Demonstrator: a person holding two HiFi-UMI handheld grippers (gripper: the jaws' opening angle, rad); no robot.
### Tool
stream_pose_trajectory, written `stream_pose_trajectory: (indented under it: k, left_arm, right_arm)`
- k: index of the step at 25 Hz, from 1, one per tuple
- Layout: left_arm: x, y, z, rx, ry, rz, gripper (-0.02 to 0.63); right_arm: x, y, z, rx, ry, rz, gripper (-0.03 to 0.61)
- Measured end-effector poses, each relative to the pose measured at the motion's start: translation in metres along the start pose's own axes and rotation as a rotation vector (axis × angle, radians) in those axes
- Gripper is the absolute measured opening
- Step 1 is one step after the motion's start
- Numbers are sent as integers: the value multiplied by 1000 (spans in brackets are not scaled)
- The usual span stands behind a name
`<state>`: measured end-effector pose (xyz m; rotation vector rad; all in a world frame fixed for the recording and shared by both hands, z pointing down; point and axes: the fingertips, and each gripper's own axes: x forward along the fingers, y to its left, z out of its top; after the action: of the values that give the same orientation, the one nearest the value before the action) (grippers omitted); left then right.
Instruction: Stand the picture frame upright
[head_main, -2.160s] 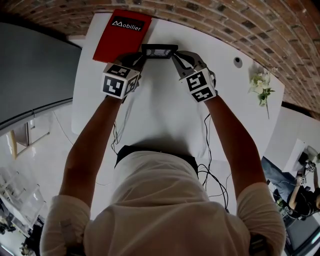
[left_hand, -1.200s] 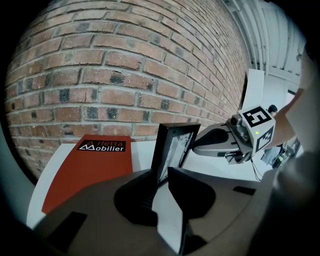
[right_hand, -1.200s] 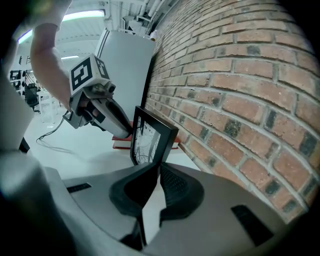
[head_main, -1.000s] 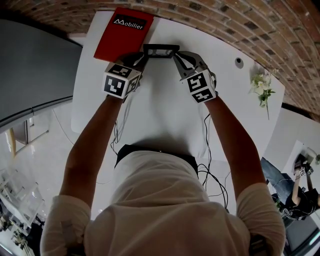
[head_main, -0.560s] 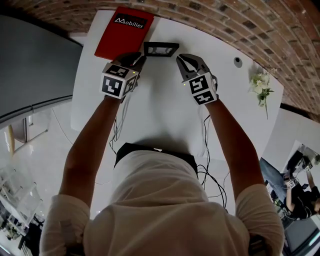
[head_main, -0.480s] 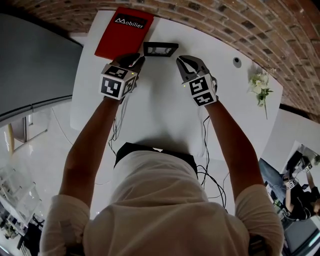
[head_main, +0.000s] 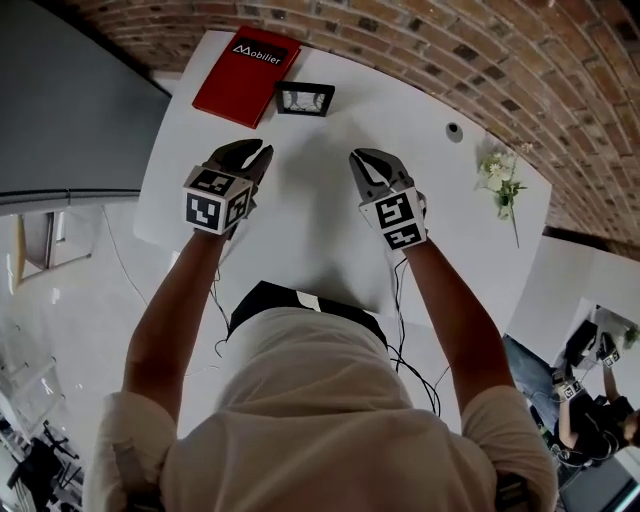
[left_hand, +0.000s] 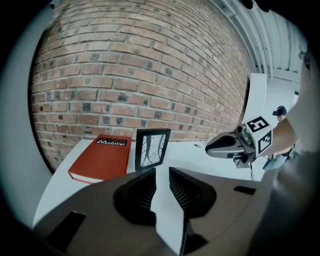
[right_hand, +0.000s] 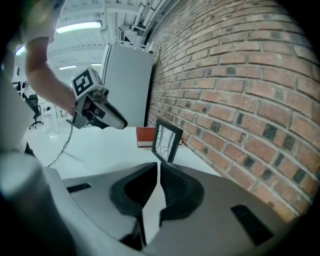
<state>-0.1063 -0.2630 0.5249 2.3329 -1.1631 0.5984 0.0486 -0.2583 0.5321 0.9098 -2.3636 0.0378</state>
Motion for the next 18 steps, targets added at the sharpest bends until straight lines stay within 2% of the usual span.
stream_pose_trajectory:
  k: [6,13,18]
  left_arm:
    - [-54,-65,-11,-39,-57,38,77]
    - [-118,-164,-32,-109,-114,66,77]
    - [-151,-221,-60,-165,-113,39,77]
  right_arm:
    - [-76,19,-10,48,-62,37,24]
    - [-170,52,-36,120,-130,102,23]
    - [-215,85,-53,148,-129,154,23]
